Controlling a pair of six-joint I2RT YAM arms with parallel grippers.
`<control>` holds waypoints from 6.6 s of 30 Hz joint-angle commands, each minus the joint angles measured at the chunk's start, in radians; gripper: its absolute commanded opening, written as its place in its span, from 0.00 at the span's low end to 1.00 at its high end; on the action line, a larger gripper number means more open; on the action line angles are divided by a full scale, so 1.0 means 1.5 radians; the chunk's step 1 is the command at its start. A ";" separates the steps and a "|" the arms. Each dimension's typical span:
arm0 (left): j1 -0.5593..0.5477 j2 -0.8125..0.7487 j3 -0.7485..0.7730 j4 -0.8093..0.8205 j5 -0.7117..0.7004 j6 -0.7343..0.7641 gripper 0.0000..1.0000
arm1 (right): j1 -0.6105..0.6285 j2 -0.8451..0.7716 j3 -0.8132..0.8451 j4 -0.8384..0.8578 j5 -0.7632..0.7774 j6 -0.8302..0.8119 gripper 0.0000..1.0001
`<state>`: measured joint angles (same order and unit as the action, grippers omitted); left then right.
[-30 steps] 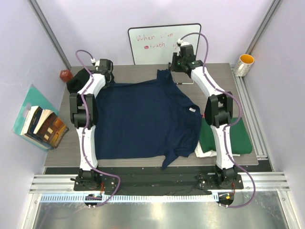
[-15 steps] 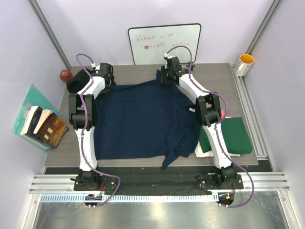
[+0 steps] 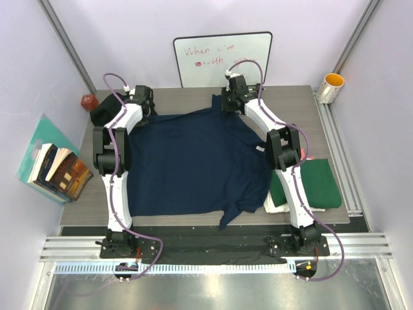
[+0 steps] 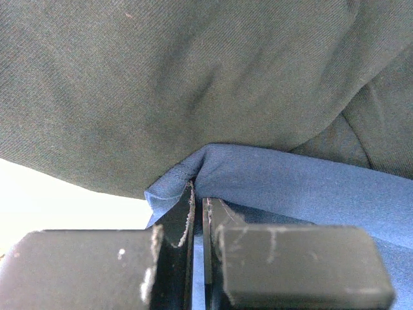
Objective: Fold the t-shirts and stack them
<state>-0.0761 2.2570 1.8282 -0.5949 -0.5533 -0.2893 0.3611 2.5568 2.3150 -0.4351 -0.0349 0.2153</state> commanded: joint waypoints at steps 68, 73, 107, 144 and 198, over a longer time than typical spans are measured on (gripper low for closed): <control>0.021 -0.036 -0.015 0.012 0.006 -0.029 0.00 | -0.031 -0.101 0.028 -0.025 0.113 -0.054 0.01; 0.028 -0.043 -0.004 0.006 -0.006 -0.030 0.00 | -0.037 -0.127 0.024 -0.028 0.112 -0.068 0.01; 0.081 0.102 0.260 -0.032 0.004 -0.032 0.04 | -0.115 -0.080 0.052 0.017 -0.022 -0.110 0.01; 0.081 -0.106 0.063 -0.047 0.119 -0.024 0.00 | -0.104 -0.402 -0.268 -0.002 -0.093 -0.103 0.01; 0.081 -0.033 -0.005 -0.373 0.050 -0.079 0.00 | -0.043 -0.518 -0.531 -0.226 -0.038 -0.040 0.01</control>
<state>0.0395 2.2250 1.7966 -1.0981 -0.4450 -0.3885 0.2878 1.7756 1.4921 -0.7372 -0.1097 0.1398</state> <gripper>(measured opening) 0.014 0.025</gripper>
